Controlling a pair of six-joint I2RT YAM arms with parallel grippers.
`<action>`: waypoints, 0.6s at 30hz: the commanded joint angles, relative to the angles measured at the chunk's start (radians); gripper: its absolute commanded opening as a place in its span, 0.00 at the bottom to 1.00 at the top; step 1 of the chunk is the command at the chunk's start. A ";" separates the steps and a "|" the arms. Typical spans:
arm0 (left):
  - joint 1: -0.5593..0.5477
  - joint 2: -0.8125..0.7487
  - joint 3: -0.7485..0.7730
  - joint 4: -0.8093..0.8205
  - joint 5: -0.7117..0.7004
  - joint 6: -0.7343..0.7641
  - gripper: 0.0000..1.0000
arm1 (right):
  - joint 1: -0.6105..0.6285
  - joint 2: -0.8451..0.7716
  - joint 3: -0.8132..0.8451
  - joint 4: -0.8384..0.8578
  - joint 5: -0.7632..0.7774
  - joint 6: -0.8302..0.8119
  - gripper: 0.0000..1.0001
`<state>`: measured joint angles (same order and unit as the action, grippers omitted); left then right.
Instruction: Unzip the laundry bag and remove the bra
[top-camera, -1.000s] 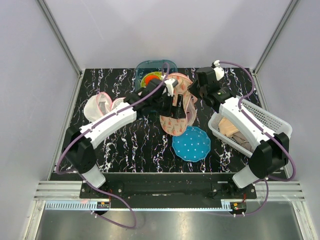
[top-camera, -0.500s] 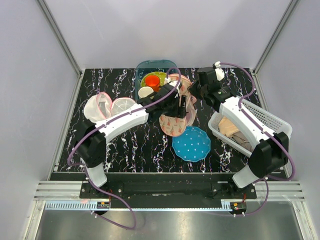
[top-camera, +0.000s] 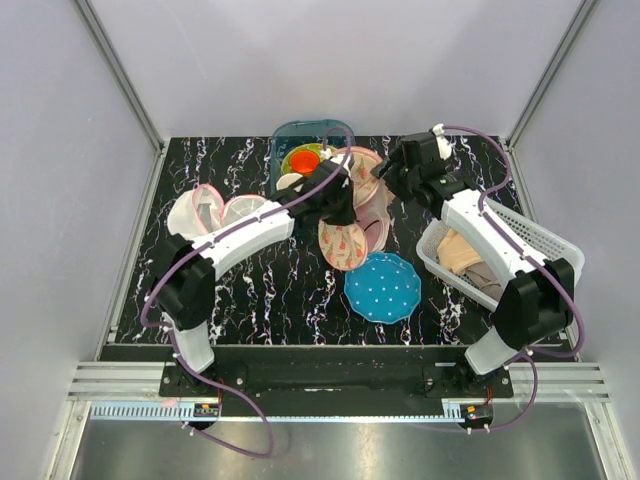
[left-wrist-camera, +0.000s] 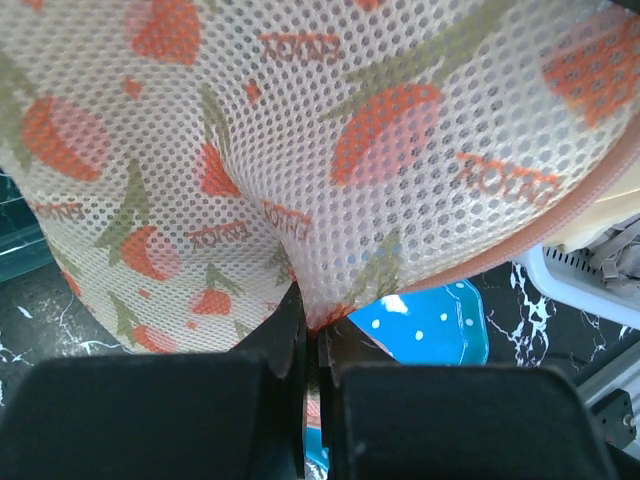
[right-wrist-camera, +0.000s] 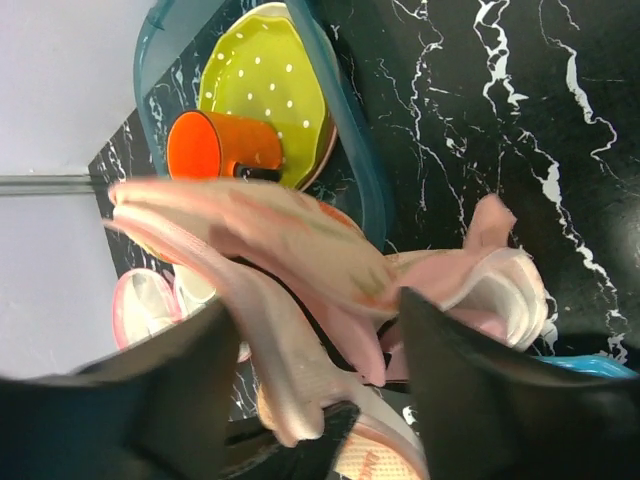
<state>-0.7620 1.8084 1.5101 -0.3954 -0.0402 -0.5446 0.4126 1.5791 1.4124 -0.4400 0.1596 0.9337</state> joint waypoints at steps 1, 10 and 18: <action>0.068 -0.076 -0.031 0.069 0.164 -0.014 0.00 | -0.038 0.007 -0.012 0.007 -0.112 -0.116 0.79; 0.182 -0.129 -0.165 0.188 0.410 -0.092 0.00 | -0.051 -0.108 -0.170 0.113 -0.164 -0.323 0.95; 0.233 -0.159 -0.177 0.207 0.462 -0.106 0.00 | -0.051 -0.102 -0.303 0.231 -0.238 -0.303 0.74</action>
<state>-0.5491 1.7077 1.3151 -0.2554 0.3695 -0.6357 0.3641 1.4647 1.1225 -0.3038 -0.0235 0.6491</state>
